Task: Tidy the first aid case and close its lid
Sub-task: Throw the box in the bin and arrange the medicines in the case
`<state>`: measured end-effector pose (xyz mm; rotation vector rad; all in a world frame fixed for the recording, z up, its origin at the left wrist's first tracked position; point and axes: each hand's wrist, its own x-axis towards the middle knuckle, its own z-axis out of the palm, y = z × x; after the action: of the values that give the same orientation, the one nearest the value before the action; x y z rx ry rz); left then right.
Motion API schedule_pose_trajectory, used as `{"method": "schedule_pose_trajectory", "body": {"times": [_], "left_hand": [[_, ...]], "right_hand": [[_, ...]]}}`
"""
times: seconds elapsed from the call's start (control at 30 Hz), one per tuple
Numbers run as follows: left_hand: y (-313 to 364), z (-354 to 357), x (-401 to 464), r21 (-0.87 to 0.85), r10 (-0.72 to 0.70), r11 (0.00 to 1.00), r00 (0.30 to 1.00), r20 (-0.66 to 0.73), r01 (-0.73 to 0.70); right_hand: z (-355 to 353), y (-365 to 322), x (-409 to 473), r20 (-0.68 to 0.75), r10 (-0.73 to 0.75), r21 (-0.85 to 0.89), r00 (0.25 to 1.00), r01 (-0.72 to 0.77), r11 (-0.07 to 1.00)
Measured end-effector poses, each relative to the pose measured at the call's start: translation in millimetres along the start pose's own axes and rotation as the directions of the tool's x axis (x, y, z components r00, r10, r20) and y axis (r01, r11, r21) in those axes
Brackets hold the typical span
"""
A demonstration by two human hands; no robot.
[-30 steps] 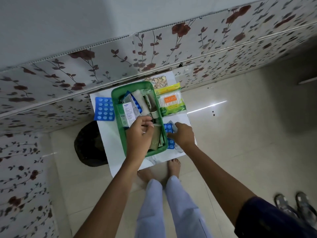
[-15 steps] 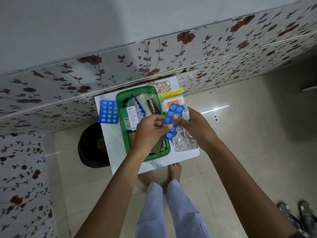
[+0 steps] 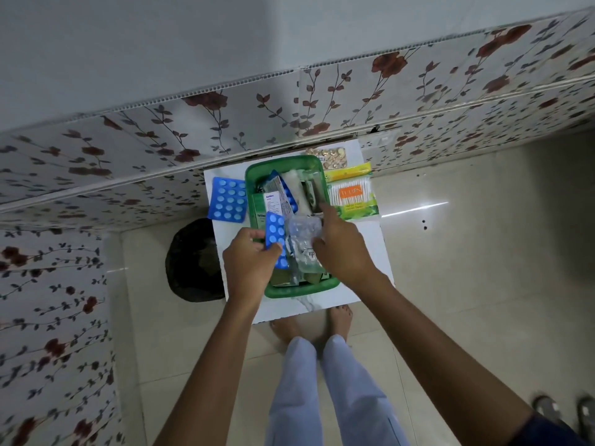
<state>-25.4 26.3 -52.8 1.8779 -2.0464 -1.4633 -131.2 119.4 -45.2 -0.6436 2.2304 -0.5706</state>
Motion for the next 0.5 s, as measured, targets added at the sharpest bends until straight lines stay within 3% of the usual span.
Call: {"method": "schedule_pose_trajectory", "body": {"times": [0.1,0.27,0.4,0.5], "left_hand": [[0,5,-1,0.064,0.05,0.997,0.998,0.028,-0.052],[-4,15,-2,0.243,0.156,0.954,0.982,0.102,-0.177],[-5,23,-7,0.575,0.196,0.76,0.95,0.243,-0.303],[-4,23,-5,0.657,0.206,0.68,0.945,0.254,-0.325]], "right_hand": [[0,5,-2,-0.138,-0.046,-0.031,0.989,0.042,0.999],[-3,17,-2,-0.154,-0.166,-0.134,0.974,0.146,0.98],[-3,21,5,-0.174,-0.227,-0.181,0.958,0.195,0.964],[-5,24,5,-0.192,-0.256,-0.153,0.947,0.229,0.961]]}}
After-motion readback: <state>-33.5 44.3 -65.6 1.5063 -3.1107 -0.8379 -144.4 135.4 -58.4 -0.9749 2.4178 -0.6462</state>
